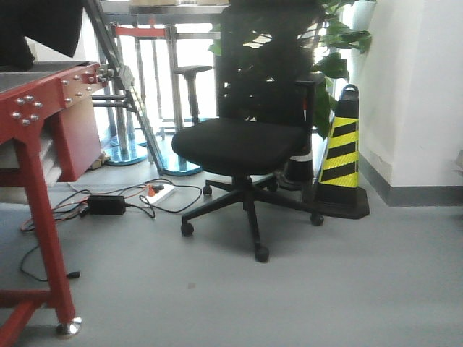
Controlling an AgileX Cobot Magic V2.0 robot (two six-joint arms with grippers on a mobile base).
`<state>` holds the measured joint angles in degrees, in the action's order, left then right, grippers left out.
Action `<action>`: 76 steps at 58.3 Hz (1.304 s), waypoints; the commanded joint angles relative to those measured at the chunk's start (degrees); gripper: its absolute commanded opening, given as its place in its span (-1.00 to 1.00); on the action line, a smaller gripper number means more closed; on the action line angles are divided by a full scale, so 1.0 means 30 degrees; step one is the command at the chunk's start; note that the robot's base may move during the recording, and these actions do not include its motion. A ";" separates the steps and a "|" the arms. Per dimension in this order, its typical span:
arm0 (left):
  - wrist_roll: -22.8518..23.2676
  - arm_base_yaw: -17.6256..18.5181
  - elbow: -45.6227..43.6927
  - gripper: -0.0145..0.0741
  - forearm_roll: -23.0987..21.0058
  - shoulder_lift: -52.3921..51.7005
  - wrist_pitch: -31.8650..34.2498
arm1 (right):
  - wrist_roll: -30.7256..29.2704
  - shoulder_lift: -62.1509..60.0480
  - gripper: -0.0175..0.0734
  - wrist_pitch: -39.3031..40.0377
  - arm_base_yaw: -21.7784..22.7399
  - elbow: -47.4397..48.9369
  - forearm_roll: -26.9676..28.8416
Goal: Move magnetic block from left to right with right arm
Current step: 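Drive the base toward the black office chair and cone, cube held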
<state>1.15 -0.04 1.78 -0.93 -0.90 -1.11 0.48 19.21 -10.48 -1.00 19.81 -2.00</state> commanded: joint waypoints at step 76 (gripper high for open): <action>0.0022 0.0047 0.0196 -0.94 -0.0119 -0.0101 0.1568 | -0.0161 0.0191 0.25 0.1665 0.0118 0.0555 -0.0149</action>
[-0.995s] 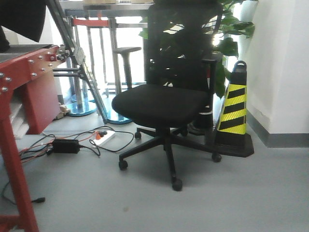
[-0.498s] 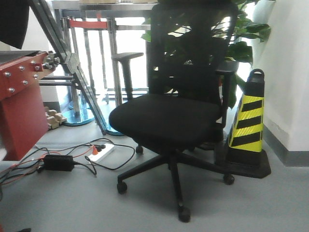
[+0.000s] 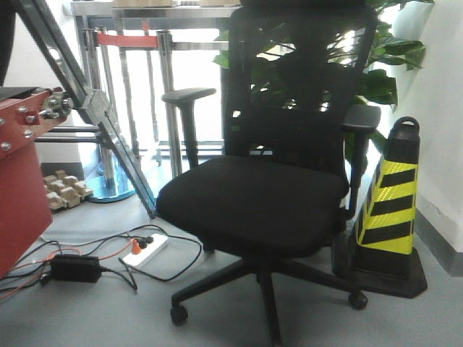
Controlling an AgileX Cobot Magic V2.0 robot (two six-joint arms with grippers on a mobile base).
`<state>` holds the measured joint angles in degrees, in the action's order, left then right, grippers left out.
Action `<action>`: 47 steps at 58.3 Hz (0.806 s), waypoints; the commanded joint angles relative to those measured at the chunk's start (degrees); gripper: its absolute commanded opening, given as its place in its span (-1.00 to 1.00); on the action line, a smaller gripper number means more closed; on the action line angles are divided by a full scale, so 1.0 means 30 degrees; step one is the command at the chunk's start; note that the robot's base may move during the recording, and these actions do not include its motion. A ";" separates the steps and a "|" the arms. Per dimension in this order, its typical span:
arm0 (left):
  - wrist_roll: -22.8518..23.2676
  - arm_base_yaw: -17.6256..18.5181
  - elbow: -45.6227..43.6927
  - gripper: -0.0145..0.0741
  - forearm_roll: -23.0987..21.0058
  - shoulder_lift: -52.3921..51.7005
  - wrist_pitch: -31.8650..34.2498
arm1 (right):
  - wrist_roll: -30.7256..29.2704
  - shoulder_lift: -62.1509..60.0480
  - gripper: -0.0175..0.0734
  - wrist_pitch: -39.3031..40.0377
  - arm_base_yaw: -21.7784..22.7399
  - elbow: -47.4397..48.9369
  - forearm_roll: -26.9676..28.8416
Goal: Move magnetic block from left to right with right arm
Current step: 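Drive the base toward the black office chair and cone, cube held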
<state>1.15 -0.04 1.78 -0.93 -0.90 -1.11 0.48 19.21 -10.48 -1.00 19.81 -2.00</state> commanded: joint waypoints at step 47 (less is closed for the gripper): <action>0.0022 0.0047 0.0196 -0.94 -0.0119 -0.0101 0.1568 | -0.0161 0.0191 0.25 0.1665 0.0118 0.0555 -0.0149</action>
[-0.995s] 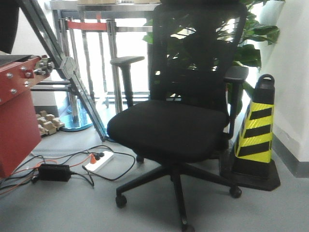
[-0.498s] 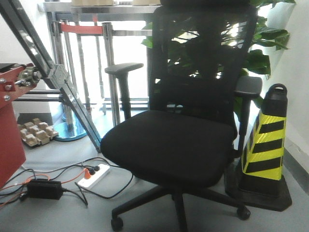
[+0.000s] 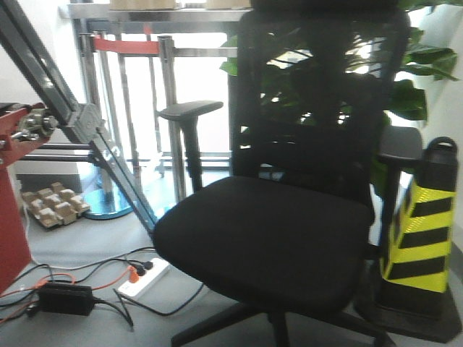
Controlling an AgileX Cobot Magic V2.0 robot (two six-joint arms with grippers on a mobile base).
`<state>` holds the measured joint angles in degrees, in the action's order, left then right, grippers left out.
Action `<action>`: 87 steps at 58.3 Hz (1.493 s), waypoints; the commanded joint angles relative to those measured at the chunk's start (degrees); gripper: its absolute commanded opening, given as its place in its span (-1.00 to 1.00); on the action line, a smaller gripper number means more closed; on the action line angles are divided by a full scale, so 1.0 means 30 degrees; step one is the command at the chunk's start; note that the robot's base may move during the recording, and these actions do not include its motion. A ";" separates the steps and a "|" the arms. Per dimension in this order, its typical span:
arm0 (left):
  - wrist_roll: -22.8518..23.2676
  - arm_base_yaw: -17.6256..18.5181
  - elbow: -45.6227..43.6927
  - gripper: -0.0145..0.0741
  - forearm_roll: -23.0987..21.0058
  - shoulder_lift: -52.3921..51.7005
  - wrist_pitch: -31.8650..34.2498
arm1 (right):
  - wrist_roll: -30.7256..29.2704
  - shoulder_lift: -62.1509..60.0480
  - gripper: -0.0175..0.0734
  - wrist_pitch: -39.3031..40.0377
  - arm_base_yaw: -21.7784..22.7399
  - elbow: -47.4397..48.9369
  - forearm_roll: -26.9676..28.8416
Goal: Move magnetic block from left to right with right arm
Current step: 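Drive the base toward the black office chair and cone, cube held, then turn the base toward the second carpeted table, cube held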
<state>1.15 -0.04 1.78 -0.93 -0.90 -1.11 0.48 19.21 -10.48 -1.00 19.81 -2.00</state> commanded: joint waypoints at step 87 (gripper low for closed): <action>0.0022 0.0047 0.0196 -0.94 -0.0119 -0.0101 0.1568 | -0.0161 0.0191 0.25 0.1665 0.0118 0.0555 -0.0149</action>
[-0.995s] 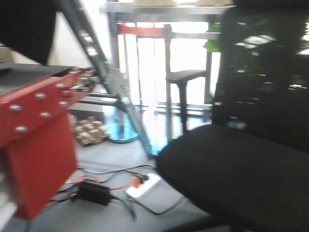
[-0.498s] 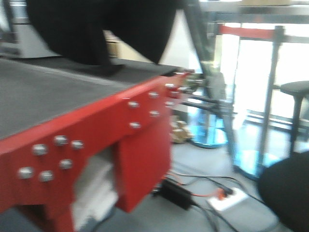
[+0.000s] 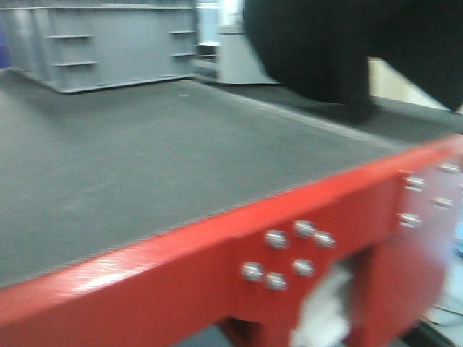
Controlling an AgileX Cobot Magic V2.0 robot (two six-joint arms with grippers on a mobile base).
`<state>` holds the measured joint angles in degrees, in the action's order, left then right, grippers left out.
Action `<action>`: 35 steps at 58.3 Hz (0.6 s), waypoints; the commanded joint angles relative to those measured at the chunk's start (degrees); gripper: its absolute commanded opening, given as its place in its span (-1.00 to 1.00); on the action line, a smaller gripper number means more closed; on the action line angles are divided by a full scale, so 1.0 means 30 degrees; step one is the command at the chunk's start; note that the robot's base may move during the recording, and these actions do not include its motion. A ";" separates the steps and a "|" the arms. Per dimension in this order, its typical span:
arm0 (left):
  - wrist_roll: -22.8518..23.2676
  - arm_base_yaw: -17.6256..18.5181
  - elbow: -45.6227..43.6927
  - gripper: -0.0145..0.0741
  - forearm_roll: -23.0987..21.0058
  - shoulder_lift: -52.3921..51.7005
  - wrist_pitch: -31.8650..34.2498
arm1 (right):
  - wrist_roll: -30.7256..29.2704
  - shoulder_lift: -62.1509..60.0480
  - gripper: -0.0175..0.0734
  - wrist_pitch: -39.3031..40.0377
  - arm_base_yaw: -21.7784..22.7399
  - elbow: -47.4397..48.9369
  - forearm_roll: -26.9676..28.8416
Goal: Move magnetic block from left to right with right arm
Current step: 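Turn the base toward the second carpeted table, cube held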
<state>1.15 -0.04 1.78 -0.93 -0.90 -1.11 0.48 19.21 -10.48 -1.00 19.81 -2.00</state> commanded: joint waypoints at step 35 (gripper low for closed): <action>0.0022 0.0047 0.0196 -0.94 -0.0119 -0.0101 0.1568 | -0.0161 0.0191 0.25 0.1665 0.0118 0.0555 -0.0149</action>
<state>1.15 -0.04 1.78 -0.93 -0.90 -1.11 0.48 19.21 -10.48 -1.00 19.81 -2.00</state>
